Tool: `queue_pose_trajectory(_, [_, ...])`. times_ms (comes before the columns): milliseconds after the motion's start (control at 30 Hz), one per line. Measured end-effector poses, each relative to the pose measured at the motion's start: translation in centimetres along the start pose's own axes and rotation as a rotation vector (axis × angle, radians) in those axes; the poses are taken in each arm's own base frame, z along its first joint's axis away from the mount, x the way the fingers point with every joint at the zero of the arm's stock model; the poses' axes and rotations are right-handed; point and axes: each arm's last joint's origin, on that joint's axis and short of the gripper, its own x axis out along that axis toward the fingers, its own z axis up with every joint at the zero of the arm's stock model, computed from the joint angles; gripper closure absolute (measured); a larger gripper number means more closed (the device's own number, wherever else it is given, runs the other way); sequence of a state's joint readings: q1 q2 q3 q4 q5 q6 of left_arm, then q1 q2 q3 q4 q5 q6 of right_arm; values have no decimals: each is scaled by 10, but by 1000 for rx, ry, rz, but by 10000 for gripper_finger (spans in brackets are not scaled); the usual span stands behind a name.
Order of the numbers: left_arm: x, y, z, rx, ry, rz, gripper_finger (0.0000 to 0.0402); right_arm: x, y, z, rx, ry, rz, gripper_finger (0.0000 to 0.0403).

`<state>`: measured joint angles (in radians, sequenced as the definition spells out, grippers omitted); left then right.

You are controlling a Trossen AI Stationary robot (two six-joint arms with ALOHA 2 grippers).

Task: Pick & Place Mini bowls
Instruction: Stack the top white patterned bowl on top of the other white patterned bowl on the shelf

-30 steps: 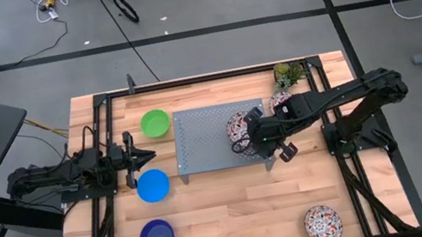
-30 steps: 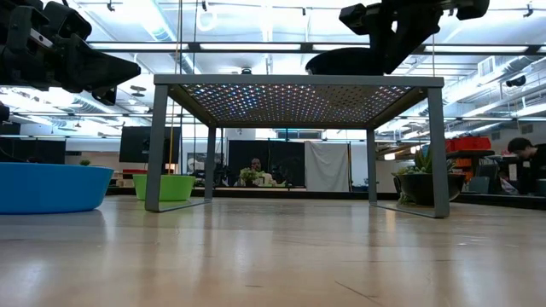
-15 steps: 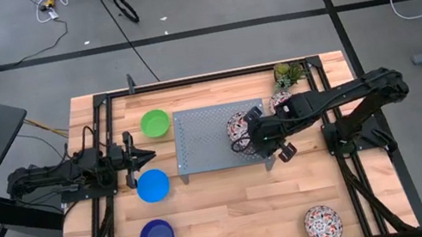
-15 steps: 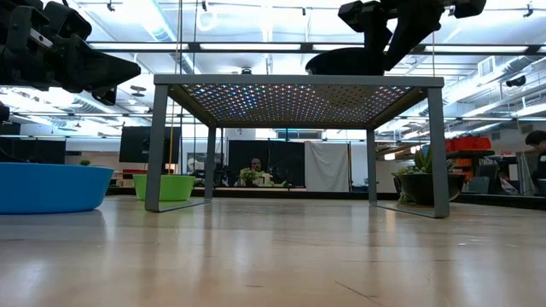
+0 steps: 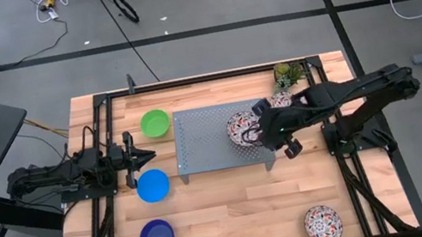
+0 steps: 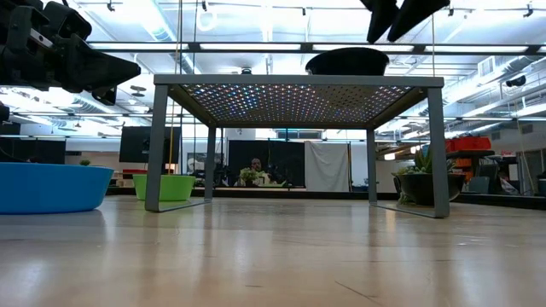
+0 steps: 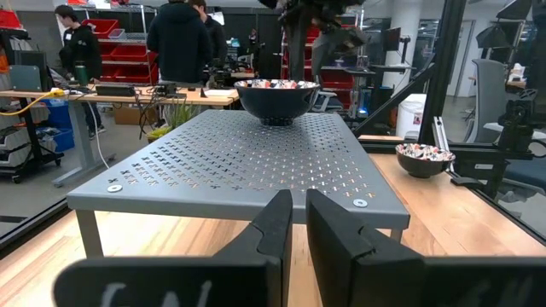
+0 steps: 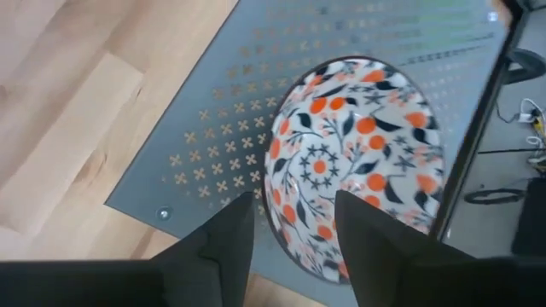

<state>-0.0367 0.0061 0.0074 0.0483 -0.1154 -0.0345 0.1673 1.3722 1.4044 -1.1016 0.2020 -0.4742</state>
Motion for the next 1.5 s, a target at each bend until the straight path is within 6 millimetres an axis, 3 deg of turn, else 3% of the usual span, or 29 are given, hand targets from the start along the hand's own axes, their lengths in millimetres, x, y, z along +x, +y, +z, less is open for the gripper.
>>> queue_pose_trajectory(667, [0,0,0,0,0,0,358,-51,7,-38,213,-17,-9,239])
queue_pose_trajectory(1133, [0,0,0,0,1,0,358,-17,25,-84,340,142,16,239])
queue_pose_trajectory(1500, [0,0,0,0,0,0,358,3,14,-107,502,244,-14,239])
